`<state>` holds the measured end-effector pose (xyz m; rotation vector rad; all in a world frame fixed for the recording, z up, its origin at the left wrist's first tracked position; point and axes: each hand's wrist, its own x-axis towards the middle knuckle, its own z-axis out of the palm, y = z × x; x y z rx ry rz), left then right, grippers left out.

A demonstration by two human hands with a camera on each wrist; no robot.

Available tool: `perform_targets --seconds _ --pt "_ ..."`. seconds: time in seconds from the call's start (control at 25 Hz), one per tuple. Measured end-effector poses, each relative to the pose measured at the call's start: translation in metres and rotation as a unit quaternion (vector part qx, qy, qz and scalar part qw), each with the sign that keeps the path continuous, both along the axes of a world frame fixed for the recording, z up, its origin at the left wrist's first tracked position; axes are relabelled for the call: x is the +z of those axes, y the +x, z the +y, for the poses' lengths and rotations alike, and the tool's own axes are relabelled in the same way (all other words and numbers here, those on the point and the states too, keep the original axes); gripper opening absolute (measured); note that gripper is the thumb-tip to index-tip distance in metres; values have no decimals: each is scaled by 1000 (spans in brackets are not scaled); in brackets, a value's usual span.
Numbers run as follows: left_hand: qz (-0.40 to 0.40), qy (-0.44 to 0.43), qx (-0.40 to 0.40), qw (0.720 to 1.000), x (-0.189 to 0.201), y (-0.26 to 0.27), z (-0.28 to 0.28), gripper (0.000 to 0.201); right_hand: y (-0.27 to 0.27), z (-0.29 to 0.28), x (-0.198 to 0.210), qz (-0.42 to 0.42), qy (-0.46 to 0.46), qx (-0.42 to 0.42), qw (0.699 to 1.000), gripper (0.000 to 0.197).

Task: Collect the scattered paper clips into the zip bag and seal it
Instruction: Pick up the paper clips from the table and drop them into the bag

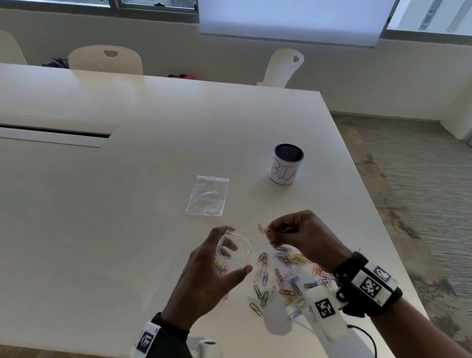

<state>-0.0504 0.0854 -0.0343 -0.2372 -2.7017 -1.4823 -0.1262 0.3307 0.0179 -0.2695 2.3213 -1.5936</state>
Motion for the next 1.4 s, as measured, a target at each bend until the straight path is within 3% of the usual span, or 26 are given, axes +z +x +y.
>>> perform_targets --seconds 0.2,0.4,0.6,0.76,0.88,1.12,1.2,1.32,1.4 --pt "10 -22 -3 1000 0 -1 2 67 23 -31 31 41 -50 41 997 13" --pt "7 -33 10 999 8 3 4 64 33 -57 37 211 88 100 968 15" --pt "6 -28 9 1000 6 3 3 65 31 -59 43 251 121 114 954 14" --pt "6 -21 11 1000 4 3 0 70 2 -42 35 234 77 40 968 10" --pt "1 -18 7 1000 4 2 -1 71 -26 -27 4 229 171 -9 958 13" --pt "-2 -22 4 1000 6 3 -3 71 -38 -23 -55 187 357 104 909 46" --pt "-5 -20 -1 1000 6 4 -4 70 -28 -26 -58 186 377 138 897 45" --pt "-7 -18 -1 1000 5 4 -6 72 -2 -27 -47 169 358 168 903 33" --pt "-3 -19 2 1000 5 4 -6 72 19 -25 -39 152 350 200 902 39"
